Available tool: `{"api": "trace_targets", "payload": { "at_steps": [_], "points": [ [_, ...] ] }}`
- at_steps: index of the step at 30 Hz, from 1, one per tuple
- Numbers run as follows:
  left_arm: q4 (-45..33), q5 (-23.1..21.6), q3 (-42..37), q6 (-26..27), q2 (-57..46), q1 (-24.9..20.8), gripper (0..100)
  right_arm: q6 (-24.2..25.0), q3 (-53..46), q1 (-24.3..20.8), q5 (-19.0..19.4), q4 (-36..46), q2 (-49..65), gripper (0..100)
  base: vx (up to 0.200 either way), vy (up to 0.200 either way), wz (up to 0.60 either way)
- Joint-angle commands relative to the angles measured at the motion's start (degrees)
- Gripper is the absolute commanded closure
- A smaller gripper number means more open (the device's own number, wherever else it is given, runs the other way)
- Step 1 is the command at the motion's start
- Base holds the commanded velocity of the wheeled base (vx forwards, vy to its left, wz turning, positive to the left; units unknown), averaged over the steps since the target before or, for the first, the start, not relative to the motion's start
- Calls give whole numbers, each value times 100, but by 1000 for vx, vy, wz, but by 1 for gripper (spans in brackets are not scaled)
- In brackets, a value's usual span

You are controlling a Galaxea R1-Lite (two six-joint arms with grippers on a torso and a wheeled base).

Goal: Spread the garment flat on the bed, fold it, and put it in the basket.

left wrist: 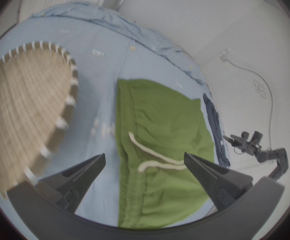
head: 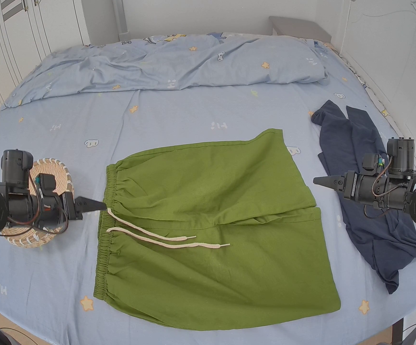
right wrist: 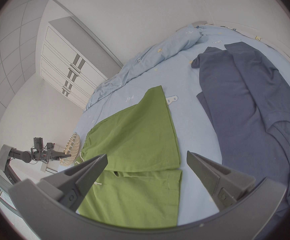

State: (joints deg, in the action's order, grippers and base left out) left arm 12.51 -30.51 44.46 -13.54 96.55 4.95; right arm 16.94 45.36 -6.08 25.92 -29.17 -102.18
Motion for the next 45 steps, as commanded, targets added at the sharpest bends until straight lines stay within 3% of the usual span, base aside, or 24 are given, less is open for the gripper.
{"api": "trace_targets", "payload": {
  "at_steps": [1, 6, 15, 21, 35, 45],
  "points": [
    [6, -429, -1045, -26, -567, -319, 0, 2, -563, 81, 1, 8, 445, 0, 0, 0, 0],
    [41, -860, -2029, 27, -602, -240, 0, -16, -1337, 90, 19, 8, 981, 0, 0, 0, 0],
    [938, -860, -3136, 335, -470, -126, 0, -25, -2233, 19, 19, -1, 1605, 0, 0, 0, 0],
    [1527, -886, -3338, 361, -110, 41, 0, -7, -2251, -33, 159, -1, 1684, 0, 0, 0, 0],
    [1746, -886, -3286, 449, 426, 68, 0, -7, -2277, -51, 168, -1, 1658, 0, 0, 0, 0],
    [2652, -1115, -3374, 370, 1059, -38, 0, 2, -2312, -68, 159, -1, 1640, 0, 0, 0, 0]
  ]
}}
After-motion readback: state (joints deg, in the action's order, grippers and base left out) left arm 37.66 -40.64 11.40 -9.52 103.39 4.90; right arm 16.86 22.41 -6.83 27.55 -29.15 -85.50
